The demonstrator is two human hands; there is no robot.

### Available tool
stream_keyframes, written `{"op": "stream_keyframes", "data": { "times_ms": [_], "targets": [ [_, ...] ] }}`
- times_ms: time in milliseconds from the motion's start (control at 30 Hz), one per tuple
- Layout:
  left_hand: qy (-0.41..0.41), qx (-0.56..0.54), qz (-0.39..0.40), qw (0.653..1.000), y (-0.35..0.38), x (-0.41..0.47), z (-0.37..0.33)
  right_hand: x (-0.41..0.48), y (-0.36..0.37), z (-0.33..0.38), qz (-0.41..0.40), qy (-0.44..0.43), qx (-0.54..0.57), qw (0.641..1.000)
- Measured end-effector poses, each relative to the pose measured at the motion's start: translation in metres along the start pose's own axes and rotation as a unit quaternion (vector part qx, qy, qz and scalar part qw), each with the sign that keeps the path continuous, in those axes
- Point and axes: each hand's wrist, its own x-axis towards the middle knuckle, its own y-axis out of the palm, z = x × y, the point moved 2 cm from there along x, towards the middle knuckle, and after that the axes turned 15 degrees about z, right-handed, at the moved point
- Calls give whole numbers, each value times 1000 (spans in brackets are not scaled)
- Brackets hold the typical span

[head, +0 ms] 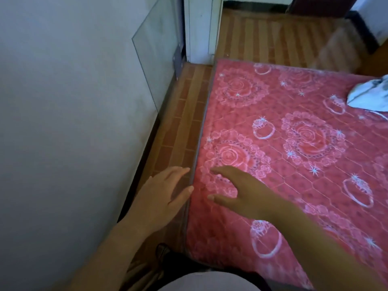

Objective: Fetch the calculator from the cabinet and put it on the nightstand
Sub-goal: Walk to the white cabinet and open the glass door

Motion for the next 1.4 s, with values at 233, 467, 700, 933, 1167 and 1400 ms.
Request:
{"op": "stream_keyframes", "data": {
  "times_ms": [233,467,700,933,1167,1400],
  "targets": [
    [-13,26,18,999,-43,-19,60,49,19,53,-13,10,35,999],
    [-45,36,-8,998,-51,-46,76,75,29,70,9,-36,28,999],
    [-93,5,-29,995,-70,-75,122,124,45,103,44,-70,21,996],
    [-33,-6,-10,999,-122,-57,163,164,38,137,-3,-6,26,1000],
    [-44,22,-32,998,-186,-56,220,226,24,192,-25,-12,2,1000],
    [-21,33,-32,999,-211,-42,233,242,20,197,-31,18,-1,999]
  ]
}}
